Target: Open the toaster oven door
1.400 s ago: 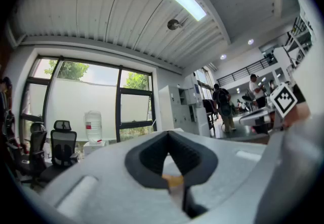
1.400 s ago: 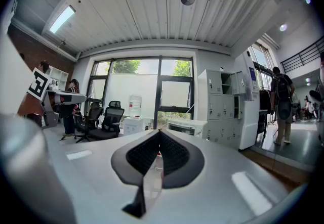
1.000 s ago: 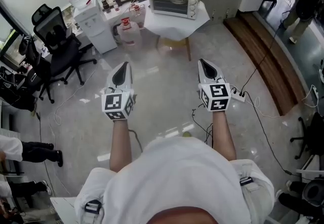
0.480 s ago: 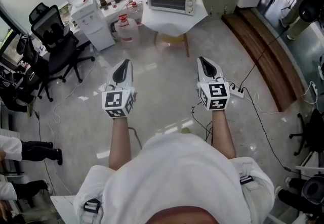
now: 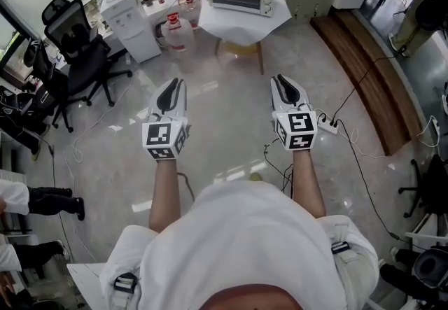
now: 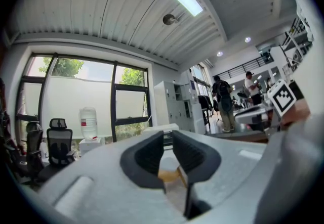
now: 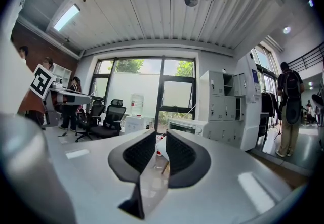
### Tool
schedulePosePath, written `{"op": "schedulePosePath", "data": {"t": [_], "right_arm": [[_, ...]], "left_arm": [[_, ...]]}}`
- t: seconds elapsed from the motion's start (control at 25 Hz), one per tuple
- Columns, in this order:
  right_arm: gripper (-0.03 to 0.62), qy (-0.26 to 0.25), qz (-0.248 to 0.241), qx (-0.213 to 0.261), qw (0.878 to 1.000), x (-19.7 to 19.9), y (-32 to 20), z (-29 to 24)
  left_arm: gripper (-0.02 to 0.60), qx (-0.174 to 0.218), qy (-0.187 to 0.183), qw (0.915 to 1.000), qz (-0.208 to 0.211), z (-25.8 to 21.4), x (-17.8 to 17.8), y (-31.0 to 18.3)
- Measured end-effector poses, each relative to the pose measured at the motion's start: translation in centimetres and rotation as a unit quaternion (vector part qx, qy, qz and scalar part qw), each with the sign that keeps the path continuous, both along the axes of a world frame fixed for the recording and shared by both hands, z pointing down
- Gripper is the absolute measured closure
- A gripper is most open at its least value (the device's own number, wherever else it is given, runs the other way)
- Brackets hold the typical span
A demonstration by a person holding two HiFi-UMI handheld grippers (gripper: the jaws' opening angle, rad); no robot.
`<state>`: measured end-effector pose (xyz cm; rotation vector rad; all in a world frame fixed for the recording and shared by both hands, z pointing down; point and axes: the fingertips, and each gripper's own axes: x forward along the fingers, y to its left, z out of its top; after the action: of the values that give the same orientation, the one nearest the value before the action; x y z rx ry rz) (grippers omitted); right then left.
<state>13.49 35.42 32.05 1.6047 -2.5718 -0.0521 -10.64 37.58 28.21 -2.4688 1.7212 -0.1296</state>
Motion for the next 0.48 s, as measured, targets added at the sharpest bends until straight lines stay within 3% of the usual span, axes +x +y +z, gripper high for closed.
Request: {"op": "schedulePosePath", "data": {"t": [0.48], "right_arm": [[0.537,-0.014,-0.014,-0.005,1.000,1.1,-1.4,0.6]], "left_arm": [[0.518,-0.008,-0.002,1.0000,0.003,1.0,2.0,-1.0]]}}
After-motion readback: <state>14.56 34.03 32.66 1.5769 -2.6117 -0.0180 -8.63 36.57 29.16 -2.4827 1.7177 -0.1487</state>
